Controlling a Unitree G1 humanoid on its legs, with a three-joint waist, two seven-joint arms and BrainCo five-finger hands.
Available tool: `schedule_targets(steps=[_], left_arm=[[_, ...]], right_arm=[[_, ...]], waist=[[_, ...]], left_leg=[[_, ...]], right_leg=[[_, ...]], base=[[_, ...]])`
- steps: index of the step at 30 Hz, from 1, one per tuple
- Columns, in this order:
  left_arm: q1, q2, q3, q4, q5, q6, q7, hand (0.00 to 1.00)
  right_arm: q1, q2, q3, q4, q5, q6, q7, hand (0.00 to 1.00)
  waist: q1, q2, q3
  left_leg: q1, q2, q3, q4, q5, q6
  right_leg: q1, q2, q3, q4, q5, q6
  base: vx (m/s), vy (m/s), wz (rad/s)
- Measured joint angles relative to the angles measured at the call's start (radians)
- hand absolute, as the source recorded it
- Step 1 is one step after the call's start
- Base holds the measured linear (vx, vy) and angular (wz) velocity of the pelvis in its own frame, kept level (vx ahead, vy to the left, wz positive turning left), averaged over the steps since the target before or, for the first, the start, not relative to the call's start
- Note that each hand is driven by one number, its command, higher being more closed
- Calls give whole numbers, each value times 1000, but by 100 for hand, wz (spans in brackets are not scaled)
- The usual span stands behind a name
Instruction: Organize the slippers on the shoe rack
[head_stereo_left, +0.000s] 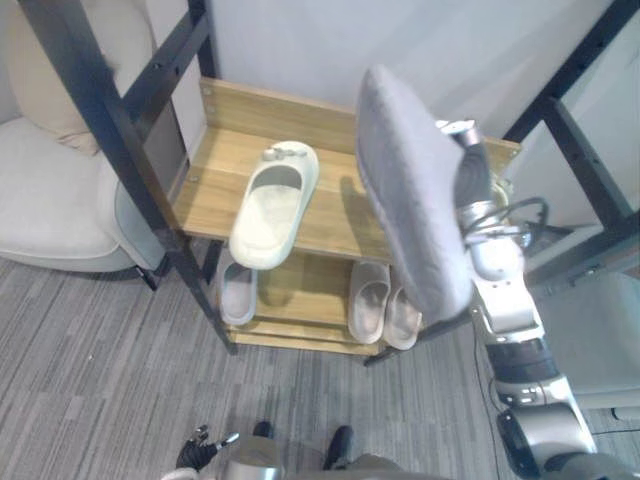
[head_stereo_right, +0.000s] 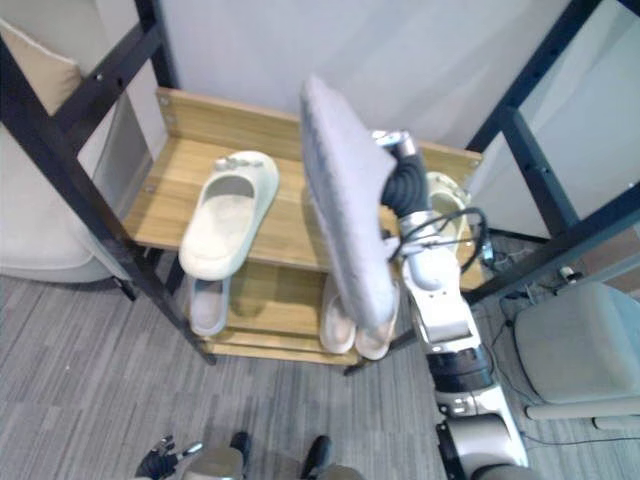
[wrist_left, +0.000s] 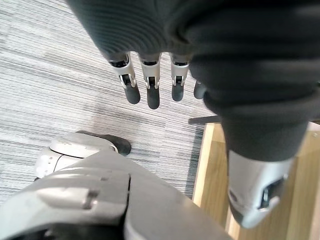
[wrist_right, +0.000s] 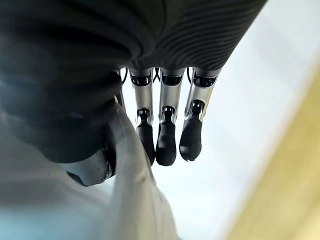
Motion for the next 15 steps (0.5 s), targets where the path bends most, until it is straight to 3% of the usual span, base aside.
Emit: schedule_targets(steps=[8,15], left_arm=[[0,-22,-1,33,6,-1,-2,0],[8,-26,-37,58,6,-6,-13,0]], right_arm=[[159,5,15,-97,180,-13,107,100],[314,2,182,-133,212,-15,212,100]], waist=[[-31,48,-37],[-46,79,-64]], left_leg=[[-1,-5,3,27,-30,-8],[19,0,4,23,-25,-11]], right_leg=[[21,-8,4,0,-17,13],[38,-5,5,0,-37,17]], base=[[-44,3,-1],[0,0,0]])
